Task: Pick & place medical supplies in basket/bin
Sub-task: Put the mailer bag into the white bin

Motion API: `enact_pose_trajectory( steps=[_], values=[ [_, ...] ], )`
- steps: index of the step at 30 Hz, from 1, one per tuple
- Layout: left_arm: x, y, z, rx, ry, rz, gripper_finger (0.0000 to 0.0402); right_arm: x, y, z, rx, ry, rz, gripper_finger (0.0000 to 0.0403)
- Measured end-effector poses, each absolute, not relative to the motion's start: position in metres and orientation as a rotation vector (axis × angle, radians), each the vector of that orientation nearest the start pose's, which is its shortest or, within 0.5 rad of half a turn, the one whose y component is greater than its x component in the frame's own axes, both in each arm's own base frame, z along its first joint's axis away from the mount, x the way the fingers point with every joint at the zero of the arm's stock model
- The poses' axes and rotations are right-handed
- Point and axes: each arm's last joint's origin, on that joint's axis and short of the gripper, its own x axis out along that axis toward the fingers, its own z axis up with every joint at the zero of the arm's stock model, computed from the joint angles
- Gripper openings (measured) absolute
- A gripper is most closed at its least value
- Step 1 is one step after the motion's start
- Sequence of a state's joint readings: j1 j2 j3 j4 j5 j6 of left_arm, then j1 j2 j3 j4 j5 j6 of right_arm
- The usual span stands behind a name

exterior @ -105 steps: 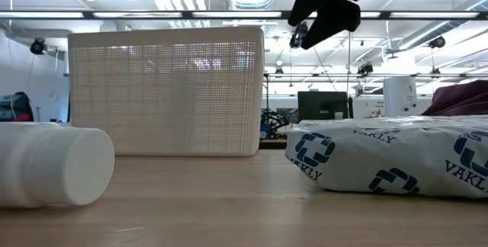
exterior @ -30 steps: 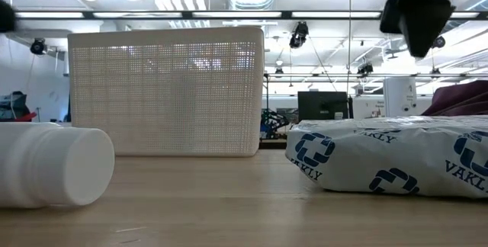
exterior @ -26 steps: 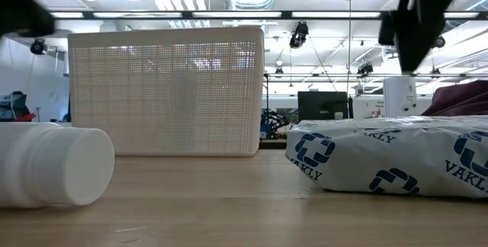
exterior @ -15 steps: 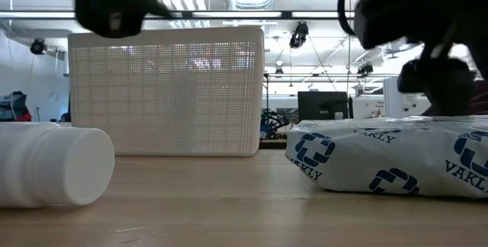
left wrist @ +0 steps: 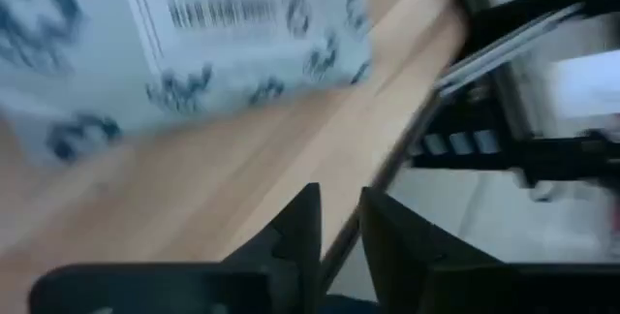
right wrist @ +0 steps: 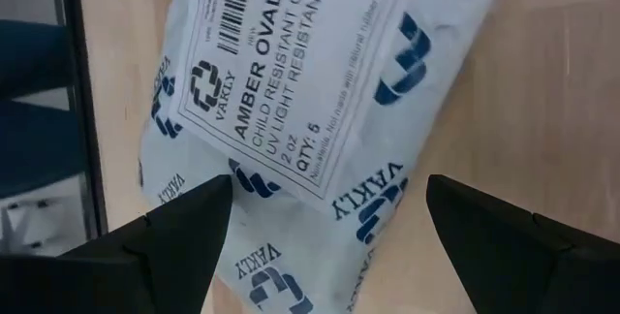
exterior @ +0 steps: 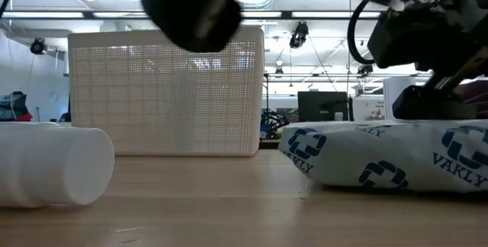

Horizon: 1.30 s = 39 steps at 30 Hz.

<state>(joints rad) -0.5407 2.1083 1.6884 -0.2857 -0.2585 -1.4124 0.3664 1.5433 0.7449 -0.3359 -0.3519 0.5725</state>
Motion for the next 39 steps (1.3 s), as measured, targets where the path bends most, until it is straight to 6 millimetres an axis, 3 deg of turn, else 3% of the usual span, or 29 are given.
enact_pose_trajectory(
  steps=[6, 10, 15, 20, 24, 29, 39],
  values=[
    [0.432, -0.266, 0.213, -1.007, 0.913, 0.479, 0.0033, 0.249, 0.106, 0.15, 0.463, 1.247, 0.346, 0.0333],
    [0.448, -0.277, 0.21, -1.041, 0.889, 0.477, 0.0031, 0.253, 0.112, 0.154, 0.518, 1.21, 0.415, 0.0334],
    [0.461, -0.273, 0.185, -1.029, 0.878, 0.538, 0.0031, 0.253, 0.126, 0.16, 0.568, 1.178, 0.493, 0.0334],
    [0.456, -0.27, 0.161, -1.043, 0.895, 0.626, 0.003, 0.252, 0.133, 0.161, 0.566, 1.164, 0.519, 0.0334],
    [0.454, -0.269, 0.153, -1.064, 0.888, 0.64, 0.003, 0.248, 0.125, 0.153, 0.51, 1.182, 0.367, 0.0334],
    [0.454, -0.268, 0.149, -1.071, 0.886, 0.637, 0.003, 0.242, 0.103, 0.138, 0.613, 1.229, 0.217, 0.0334],
    [0.454, -0.267, 0.149, -1.057, 0.868, 0.648, 0.003, 0.242, 0.088, 0.117, 0.949, 1.123, 0.317, 0.0334]
  ],
)
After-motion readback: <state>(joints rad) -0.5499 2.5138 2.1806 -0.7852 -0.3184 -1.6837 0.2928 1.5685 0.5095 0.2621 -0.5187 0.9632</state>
